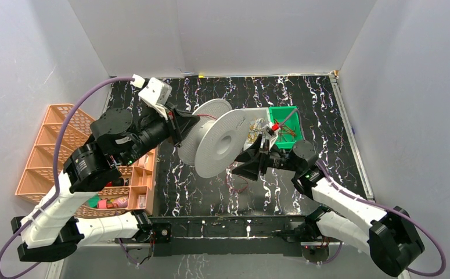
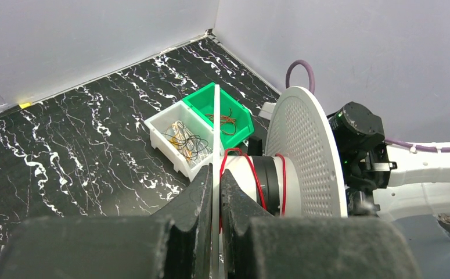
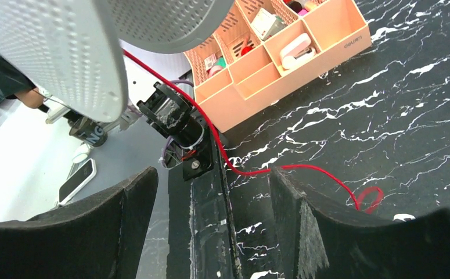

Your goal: Wrap the cables

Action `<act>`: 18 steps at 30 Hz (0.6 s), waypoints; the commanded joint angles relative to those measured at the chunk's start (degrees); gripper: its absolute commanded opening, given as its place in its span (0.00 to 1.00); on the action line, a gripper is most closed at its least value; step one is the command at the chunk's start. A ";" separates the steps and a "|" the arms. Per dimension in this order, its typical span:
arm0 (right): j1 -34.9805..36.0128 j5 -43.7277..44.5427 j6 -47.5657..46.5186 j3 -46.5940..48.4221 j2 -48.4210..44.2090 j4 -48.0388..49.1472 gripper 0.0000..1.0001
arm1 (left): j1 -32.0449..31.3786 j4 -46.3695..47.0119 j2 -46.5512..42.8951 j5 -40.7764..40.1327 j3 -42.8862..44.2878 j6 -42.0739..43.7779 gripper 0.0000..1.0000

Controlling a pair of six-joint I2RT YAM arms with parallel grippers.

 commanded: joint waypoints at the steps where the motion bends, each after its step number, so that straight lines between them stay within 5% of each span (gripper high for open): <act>1: 1.57 2.40 -1.52 2.22 3.47 7.44 0.78 | -0.14 7.85 -0.38 -1.93 -0.20 -3.10 0.00; 18: 7.02 11.50 0.00 0.01 11.76 25.32 0.62 | -0.12 13.03 -2.17 -5.79 -4.14 -6.45 0.00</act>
